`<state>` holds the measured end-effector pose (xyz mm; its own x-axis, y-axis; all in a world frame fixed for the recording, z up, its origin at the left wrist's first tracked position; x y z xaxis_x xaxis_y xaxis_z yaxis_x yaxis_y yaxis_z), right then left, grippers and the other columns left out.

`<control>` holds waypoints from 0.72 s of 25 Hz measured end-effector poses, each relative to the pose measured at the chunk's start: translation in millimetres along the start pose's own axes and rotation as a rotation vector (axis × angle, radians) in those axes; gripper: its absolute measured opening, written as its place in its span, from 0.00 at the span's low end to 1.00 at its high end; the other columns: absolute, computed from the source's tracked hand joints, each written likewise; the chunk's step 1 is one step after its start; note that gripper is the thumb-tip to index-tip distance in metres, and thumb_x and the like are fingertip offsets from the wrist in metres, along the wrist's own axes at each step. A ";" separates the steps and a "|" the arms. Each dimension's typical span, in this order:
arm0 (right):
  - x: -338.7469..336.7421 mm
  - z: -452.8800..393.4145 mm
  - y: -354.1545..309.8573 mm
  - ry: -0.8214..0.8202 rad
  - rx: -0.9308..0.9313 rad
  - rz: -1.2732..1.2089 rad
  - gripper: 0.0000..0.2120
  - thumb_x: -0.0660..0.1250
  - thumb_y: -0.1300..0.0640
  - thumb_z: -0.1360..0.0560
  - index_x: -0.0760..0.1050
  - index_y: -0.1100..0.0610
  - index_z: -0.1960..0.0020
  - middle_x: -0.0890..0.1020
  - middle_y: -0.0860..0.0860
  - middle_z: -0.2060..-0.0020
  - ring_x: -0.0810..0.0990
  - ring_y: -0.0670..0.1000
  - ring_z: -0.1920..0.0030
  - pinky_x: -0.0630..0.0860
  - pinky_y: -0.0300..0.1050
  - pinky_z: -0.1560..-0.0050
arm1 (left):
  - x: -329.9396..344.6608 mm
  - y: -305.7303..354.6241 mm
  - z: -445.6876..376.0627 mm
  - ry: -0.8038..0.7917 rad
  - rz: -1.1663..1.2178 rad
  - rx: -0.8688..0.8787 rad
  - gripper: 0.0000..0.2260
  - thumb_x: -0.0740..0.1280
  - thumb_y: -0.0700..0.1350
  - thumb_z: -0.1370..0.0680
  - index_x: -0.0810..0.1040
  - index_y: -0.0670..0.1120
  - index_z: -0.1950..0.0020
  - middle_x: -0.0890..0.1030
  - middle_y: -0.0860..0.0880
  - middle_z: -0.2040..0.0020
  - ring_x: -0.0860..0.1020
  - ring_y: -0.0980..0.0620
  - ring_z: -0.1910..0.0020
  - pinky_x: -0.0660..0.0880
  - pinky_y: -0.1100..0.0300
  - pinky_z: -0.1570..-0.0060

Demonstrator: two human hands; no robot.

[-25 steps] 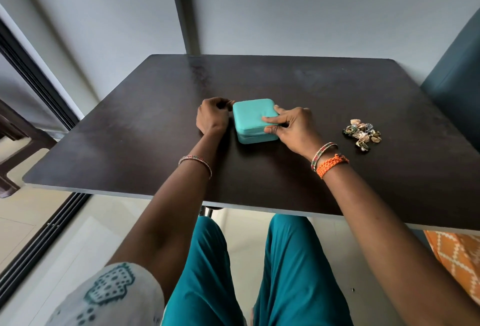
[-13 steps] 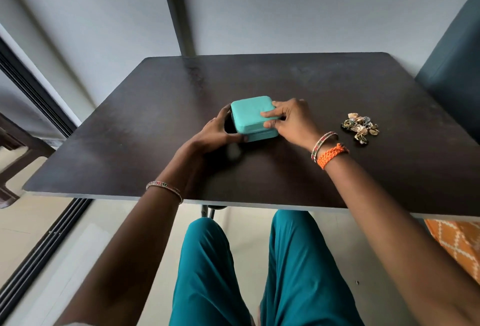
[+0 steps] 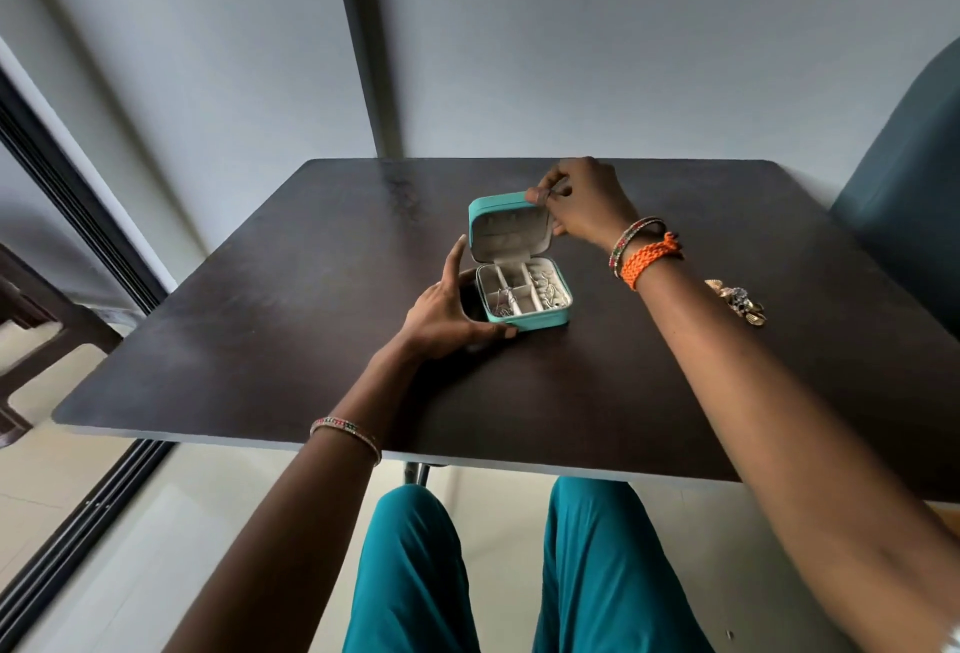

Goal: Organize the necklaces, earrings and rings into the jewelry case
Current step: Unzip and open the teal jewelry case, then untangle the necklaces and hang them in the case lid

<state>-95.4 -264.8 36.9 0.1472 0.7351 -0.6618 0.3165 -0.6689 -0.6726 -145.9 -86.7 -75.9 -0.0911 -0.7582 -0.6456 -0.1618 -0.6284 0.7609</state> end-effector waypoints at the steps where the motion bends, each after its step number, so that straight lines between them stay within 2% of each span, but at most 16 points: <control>1: 0.2 -4.8 1.5 0.020 0.009 -0.020 0.10 0.70 0.53 0.26 0.75 0.60 0.54 0.83 0.56 0.60 0.83 0.57 0.66 0.82 0.53 0.59 | -0.3 0.3 0.3 0.001 0.001 0.002 0.58 0.79 0.59 0.41 0.40 0.61 0.25 0.73 0.57 0.32 0.72 0.53 0.33 0.66 0.49 0.31; 5: 5.5 -18.7 6.0 0.059 -0.006 0.005 0.09 0.68 0.53 0.25 0.71 0.58 0.56 0.80 0.56 0.63 0.81 0.58 0.61 0.80 0.55 0.57 | -2.9 2.2 -0.2 0.019 -0.053 -0.002 0.56 0.78 0.60 0.40 0.43 0.61 0.25 0.73 0.58 0.32 0.70 0.51 0.31 0.65 0.48 0.31; 8: 9.2 -22.3 9.7 0.108 -0.028 0.036 0.08 0.63 0.53 0.23 0.74 0.58 0.53 0.80 0.52 0.62 0.80 0.59 0.57 0.76 0.49 0.58 | -3.3 1.9 0.5 0.024 -0.074 -0.009 0.55 0.78 0.61 0.40 0.44 0.63 0.25 0.73 0.59 0.32 0.69 0.51 0.30 0.64 0.48 0.30; 10: 11.3 -23.3 15.5 0.118 -0.034 0.059 0.08 0.60 0.57 0.22 0.77 0.56 0.49 0.82 0.54 0.58 0.80 0.58 0.55 0.74 0.46 0.58 | -3.3 1.7 1.1 0.028 -0.067 -0.007 0.55 0.78 0.61 0.41 0.43 0.65 0.26 0.73 0.60 0.32 0.69 0.52 0.31 0.65 0.47 0.31; 12: 20.7 -22.0 24.6 0.031 0.000 0.087 0.19 0.58 0.66 0.24 0.76 0.53 0.38 0.82 0.55 0.57 0.78 0.55 0.58 0.73 0.43 0.58 | -3.6 2.1 1.2 0.033 -0.058 -0.008 0.56 0.78 0.61 0.41 0.41 0.65 0.26 0.72 0.61 0.32 0.69 0.52 0.31 0.65 0.47 0.31; 14: 35.3 -18.3 37.1 -0.077 0.051 0.092 0.31 0.57 0.73 0.27 0.68 0.51 0.29 0.77 0.52 0.62 0.75 0.52 0.62 0.75 0.43 0.58 | -3.8 3.2 1.3 0.041 -0.054 -0.009 0.57 0.79 0.59 0.40 0.40 0.64 0.26 0.72 0.61 0.31 0.69 0.53 0.31 0.65 0.48 0.30; 15: 42.7 -15.8 43.4 -0.125 0.069 0.097 0.33 0.57 0.74 0.28 0.65 0.50 0.28 0.76 0.52 0.64 0.74 0.52 0.64 0.75 0.42 0.60 | -4.1 3.4 1.2 0.045 -0.051 -0.007 0.57 0.79 0.58 0.39 0.40 0.63 0.25 0.71 0.61 0.31 0.69 0.53 0.30 0.64 0.50 0.30; 16: 49.2 -11.9 48.0 -0.183 0.075 0.114 0.33 0.56 0.74 0.27 0.65 0.50 0.28 0.79 0.52 0.62 0.74 0.52 0.66 0.73 0.41 0.64 | -4.7 4.4 1.8 0.049 -0.050 -0.003 0.57 0.79 0.57 0.39 0.40 0.63 0.25 0.71 0.61 0.31 0.69 0.53 0.30 0.64 0.50 0.30; 18: 58.3 -4.9 57.7 -0.268 0.089 0.162 0.28 0.55 0.71 0.26 0.69 0.53 0.30 0.82 0.57 0.47 0.74 0.50 0.70 0.70 0.35 0.73 | -5.1 5.7 1.5 0.045 -0.043 0.002 0.56 0.79 0.55 0.38 0.40 0.62 0.25 0.70 0.60 0.30 0.68 0.52 0.30 0.64 0.52 0.31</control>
<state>-64.0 -259.9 -38.9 -0.0669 0.5707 -0.8184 0.2240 -0.7908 -0.5697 -147.7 -86.1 -68.4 -0.0398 -0.7379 -0.6737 -0.1670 -0.6599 0.7326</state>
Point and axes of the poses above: each hand's wrist, its own z-axis away from the middle knuckle, its own x-axis out of the palm, y = z × x, the point moved 6 cm from there along -z, towards the middle knuckle
